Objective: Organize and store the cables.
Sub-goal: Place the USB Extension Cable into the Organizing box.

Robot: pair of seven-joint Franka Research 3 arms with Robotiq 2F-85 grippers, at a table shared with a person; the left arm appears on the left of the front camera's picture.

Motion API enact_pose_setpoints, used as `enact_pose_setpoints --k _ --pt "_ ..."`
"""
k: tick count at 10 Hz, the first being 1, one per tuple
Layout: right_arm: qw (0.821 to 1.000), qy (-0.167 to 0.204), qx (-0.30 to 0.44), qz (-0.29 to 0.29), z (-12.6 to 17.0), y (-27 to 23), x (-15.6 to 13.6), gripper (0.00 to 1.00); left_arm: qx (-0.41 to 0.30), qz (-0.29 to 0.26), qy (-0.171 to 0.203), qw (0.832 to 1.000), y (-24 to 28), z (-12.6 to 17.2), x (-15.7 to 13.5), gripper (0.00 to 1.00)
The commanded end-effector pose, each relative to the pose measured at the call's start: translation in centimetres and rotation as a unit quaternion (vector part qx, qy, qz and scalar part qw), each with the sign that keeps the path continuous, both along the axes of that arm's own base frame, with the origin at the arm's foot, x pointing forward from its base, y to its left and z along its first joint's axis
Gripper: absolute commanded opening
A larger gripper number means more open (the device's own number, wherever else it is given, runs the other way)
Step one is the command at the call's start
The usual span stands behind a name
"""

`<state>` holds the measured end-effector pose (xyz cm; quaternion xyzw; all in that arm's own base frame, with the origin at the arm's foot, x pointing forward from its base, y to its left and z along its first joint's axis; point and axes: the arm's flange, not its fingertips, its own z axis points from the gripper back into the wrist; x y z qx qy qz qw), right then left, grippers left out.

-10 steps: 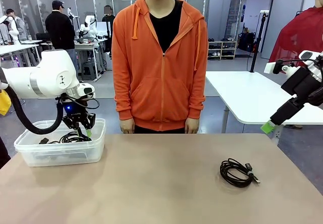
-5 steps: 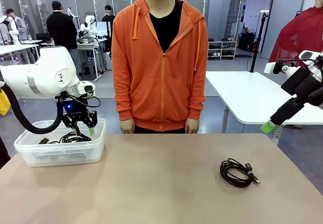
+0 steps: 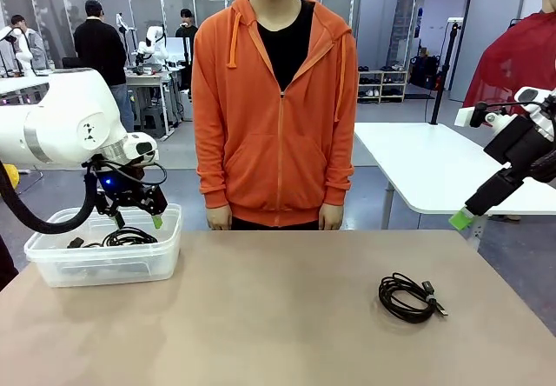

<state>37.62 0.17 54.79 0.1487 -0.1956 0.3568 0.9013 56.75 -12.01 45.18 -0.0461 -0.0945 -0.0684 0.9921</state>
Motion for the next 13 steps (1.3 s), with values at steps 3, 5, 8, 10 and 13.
enact_pose_setpoints --k 3,5,8,10,13 --pt "1.0 0.002 0.004 -0.009 0.0 0.14 -0.03 1.0 0.0 0.0 0.0 1.0 0.0 0.0 0.0 1.0" --pt "1.0 0.002 0.004 -0.009 0.0 0.14 -0.03 1.0 0.0 0.0 0.0 1.0 0.0 0.0 0.0 1.0" --pt "1.0 0.002 0.004 -0.009 0.0 0.14 -0.03 1.0 0.0 0.0 0.0 1.0 0.0 0.0 0.0 1.0" --pt "1.0 0.002 0.004 -0.009 0.0 0.14 -0.03 1.0 0.0 0.0 0.0 1.0 0.0 0.0 0.0 1.0" --pt "1.0 0.002 0.004 -0.009 0.0 0.14 -0.03 1.0 0.0 0.0 0.0 1.0 0.0 0.0 0.0 1.0"
